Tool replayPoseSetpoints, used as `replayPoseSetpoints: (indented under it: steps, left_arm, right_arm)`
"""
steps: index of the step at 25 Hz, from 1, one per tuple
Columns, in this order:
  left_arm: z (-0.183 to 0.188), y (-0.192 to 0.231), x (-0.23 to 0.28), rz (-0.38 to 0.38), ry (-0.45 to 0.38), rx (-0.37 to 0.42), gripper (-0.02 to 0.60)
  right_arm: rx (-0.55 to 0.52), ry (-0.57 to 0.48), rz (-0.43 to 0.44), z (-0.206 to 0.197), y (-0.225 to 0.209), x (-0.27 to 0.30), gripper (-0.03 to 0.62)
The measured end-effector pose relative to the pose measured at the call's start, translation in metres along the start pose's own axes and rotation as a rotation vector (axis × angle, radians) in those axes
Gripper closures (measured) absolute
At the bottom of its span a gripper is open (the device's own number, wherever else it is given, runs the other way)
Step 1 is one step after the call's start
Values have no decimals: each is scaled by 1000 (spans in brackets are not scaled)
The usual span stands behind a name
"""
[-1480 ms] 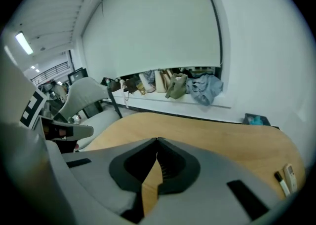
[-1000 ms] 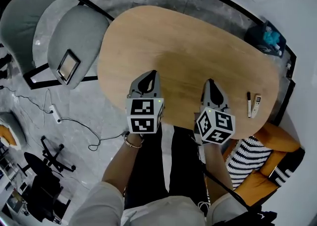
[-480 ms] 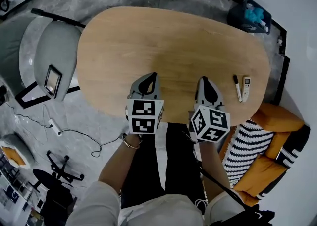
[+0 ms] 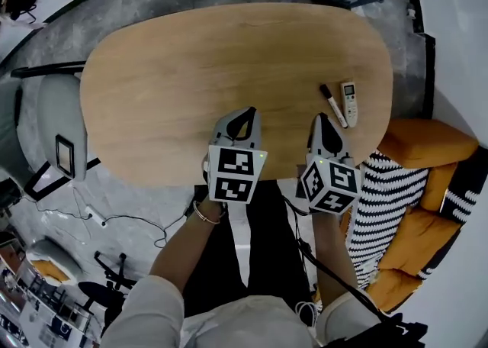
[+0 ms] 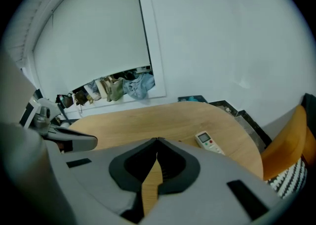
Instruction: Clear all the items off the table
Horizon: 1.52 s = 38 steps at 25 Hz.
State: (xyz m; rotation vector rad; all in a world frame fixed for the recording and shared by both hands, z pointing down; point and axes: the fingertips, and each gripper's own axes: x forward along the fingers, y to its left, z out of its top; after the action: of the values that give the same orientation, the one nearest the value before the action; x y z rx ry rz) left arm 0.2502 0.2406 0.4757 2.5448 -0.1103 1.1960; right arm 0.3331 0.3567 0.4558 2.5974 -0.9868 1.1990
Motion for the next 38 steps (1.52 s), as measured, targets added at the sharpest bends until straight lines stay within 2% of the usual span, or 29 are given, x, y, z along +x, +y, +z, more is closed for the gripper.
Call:
replayPoseSetpoints:
  steps: [7, 12, 17, 29, 30, 32, 38]
  left_arm:
    - [4, -57, 38, -37, 57, 33, 574]
    - [9, -78, 55, -48, 72, 71, 574]
    - [12, -85, 65, -46, 78, 104, 574]
    - [-2, -74, 70, -17, 100, 52, 574]
    - [-2, -73, 71, -15, 101, 52, 574]
    - [-2, -69, 72, -12, 104, 55, 574]
    - [-2, -58, 80, 3, 112, 53, 574]
  right_arm:
    - [73, -10, -75, -5, -78, -12, 569]
    - [107, -15, -102, -12, -109, -16, 569]
    - [116, -14, -100, -18, -119, -16, 569]
    - [86, 41, -86, -26, -129, -1, 564]
    - [81, 46, -84, -25, -130, 1, 558]
    - [66, 59, -82, -25, -132, 7, 488]
    - [10, 125, -53, -27, -138, 29, 420]
